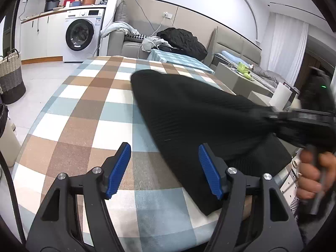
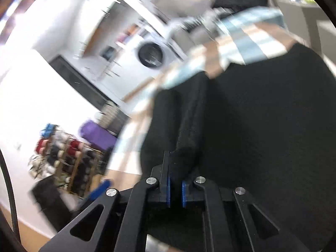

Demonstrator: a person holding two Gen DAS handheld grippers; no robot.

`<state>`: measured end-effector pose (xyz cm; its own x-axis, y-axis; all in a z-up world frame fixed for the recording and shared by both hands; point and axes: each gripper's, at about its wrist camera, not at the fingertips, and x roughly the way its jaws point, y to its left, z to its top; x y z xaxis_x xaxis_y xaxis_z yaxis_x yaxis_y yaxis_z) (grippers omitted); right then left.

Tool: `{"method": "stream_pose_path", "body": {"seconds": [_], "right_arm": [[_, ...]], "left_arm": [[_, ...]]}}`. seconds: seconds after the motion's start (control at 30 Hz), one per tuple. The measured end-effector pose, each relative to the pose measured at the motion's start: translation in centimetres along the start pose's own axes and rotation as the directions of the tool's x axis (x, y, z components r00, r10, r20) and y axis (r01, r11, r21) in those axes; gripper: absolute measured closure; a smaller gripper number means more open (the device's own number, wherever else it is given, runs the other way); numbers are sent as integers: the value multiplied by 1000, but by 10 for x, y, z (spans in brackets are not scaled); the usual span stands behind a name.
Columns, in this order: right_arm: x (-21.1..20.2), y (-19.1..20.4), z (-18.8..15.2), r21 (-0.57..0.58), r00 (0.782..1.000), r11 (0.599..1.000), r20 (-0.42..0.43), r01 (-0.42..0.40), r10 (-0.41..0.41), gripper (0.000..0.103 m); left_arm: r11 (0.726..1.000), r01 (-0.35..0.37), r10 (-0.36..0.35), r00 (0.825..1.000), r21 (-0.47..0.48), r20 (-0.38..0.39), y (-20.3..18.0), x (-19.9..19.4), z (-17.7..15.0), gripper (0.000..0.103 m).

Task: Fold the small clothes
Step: 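Grasp the sweater edge with the right gripper and lift it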

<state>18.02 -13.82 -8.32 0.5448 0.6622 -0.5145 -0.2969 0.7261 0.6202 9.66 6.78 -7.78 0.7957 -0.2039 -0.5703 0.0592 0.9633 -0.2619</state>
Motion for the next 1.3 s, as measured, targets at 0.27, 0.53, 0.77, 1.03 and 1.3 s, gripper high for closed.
{"method": "stream_pose_path", "body": {"seconds": [0.27, 0.53, 0.77, 1.03, 1.3], "right_arm": [[-33, -58, -37, 117, 977, 973, -93, 200, -190, 96], [-50, -47, -26, -30, 952, 952, 4, 306, -306, 52], [-5, -36, 25, -104, 974, 971, -56, 215, -221, 40], [95, -54, 67, -72, 953, 978, -219, 197, -208, 41], [106, -35, 71, -201, 959, 965, -196, 166, -205, 96]], "left_arm": [[998, 43, -41, 998, 47, -49, -15, 9, -8, 38], [992, 90, -78, 988, 88, -131, -35, 26, -23, 38], [991, 82, -69, 989, 104, -130, -37, 30, -23, 38], [993, 71, -59, 989, 89, -134, -26, 35, -19, 38], [993, 69, -57, 990, 96, -128, -26, 34, -18, 38]]}}
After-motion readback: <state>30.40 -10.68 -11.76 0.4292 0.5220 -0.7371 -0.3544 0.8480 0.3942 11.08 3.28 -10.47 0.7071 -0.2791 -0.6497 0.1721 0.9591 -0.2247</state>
